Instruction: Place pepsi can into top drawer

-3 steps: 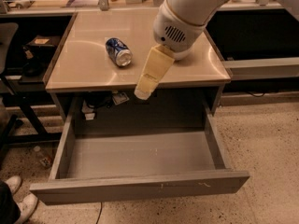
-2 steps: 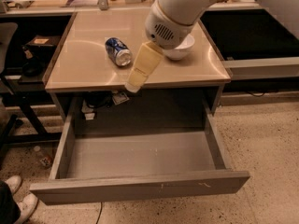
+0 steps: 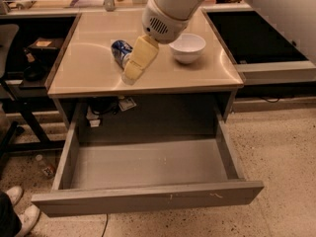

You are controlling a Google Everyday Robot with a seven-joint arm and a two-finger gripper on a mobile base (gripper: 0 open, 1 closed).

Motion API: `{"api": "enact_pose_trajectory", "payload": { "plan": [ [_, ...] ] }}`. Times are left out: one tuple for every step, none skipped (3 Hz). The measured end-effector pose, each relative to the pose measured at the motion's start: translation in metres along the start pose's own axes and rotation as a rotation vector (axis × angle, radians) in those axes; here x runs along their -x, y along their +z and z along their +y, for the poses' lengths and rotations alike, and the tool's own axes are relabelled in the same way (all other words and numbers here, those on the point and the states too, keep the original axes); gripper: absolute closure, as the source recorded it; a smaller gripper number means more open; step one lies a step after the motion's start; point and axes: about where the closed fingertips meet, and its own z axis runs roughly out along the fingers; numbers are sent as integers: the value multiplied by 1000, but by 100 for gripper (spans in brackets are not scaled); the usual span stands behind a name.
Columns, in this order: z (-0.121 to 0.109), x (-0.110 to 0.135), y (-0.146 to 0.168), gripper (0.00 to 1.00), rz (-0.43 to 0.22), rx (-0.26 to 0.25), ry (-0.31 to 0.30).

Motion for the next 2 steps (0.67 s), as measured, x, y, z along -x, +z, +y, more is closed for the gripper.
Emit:
{"api": "enact_pose_trajectory", "payload": {
  "plan": [
    [-4, 14, 13, 0, -34, 3, 31],
    [-43, 68, 47, 0, -83, 24, 95]
  ]
}}
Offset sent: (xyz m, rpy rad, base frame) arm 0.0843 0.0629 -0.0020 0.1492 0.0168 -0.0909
